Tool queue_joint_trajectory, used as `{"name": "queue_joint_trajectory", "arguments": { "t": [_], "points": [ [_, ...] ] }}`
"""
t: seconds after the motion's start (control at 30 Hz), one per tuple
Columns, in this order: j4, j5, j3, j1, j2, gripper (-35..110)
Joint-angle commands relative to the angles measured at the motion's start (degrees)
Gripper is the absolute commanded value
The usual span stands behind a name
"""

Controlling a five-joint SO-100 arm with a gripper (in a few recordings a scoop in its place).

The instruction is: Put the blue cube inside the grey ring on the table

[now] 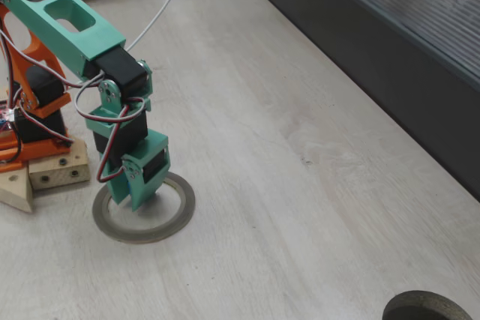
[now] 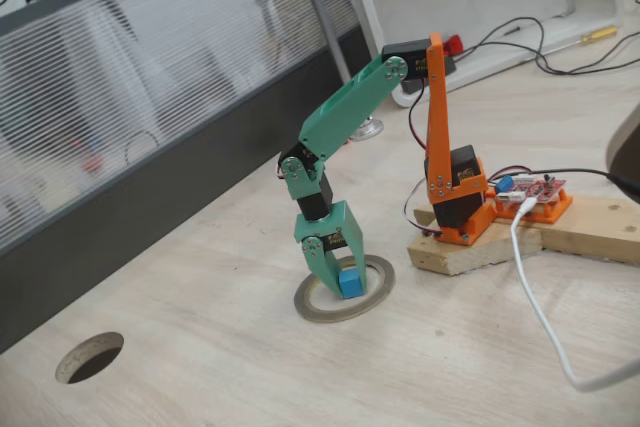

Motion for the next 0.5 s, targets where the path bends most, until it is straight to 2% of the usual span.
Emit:
{"name": "queue_joint_trajectory", "arguments": {
  "t": [0.0, 0.33, 0.47],
  "points": [
    [0.6, 0.5, -0.2, 0.9, 2.0, 3],
    [0.6, 0.4, -0.3, 0.9, 2.0, 4],
    [0.7, 0.4, -0.3, 0.9, 2.0, 14]
  ]
}}
